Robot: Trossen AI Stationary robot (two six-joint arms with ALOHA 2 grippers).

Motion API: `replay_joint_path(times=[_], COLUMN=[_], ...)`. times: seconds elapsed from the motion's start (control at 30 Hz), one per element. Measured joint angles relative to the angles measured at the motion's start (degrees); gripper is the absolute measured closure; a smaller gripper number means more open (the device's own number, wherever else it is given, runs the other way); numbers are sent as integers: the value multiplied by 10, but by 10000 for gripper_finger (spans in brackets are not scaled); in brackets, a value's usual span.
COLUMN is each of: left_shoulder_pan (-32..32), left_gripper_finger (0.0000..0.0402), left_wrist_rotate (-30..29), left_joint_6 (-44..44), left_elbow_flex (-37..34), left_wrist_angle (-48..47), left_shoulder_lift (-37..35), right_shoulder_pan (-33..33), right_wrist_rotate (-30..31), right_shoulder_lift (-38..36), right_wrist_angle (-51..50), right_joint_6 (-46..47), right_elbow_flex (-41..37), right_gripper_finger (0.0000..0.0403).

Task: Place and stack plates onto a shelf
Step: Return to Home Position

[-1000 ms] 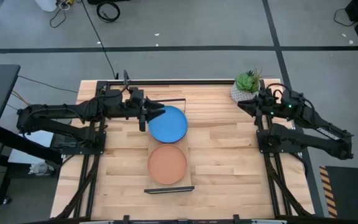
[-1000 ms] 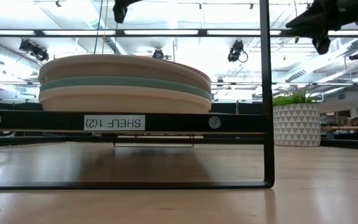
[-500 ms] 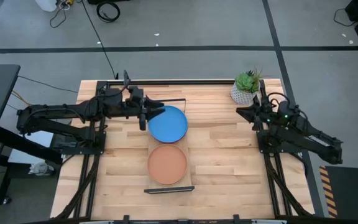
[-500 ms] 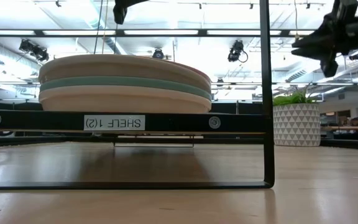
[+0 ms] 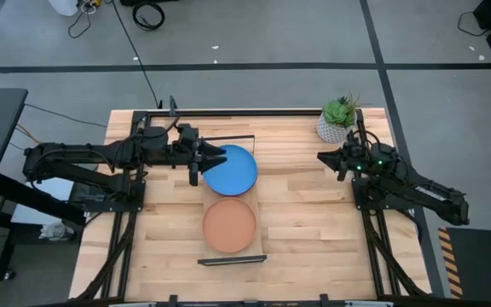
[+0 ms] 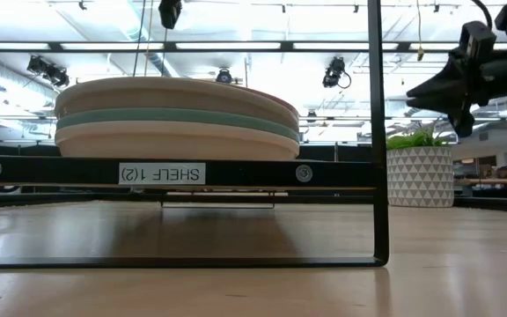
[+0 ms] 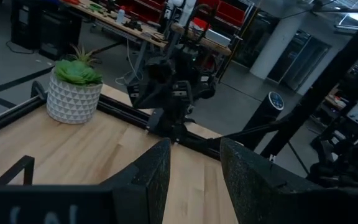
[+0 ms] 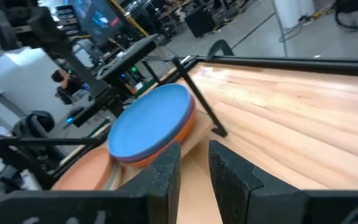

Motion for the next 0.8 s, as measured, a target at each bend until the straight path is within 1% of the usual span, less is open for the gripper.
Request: replay_joint_path(times=[0.1, 0.17, 0.3, 0.43, 0.5, 0.67, 0.8], left_shoulder_pan=[0, 1, 4, 5, 5, 5, 5], left_gripper_finger=[255, 255, 255, 255, 255, 255, 255], left_wrist_rotate=[0, -1, -1, -1, -1, -1, -2], left_joint_6=[0, 0, -6, -7, -7, -7, -7], left_elbow_flex=[0, 0, 0, 0, 0, 0, 0], left_wrist_angle=[0, 0, 0, 0, 0, 0, 2], left_shoulder_lift=[0, 0, 0, 0, 0, 0, 0], right_shoulder_pan=[0, 0, 4, 23, 40, 104, 171], right_wrist_rotate=[13, 10, -12, 3, 12, 52, 100], right_shoulder_lift=[0, 0, 9, 10, 11, 16, 18], right_wrist_angle=[0, 9, 72, 132, 164, 165, 172], right_joint_6=[0, 6, 36, 70, 88, 95, 99], right_elbow_flex=[-10, -20, -42, -62, -75, -75, -75], right_gripper_finger=[314, 314, 314, 314, 315, 325, 343])
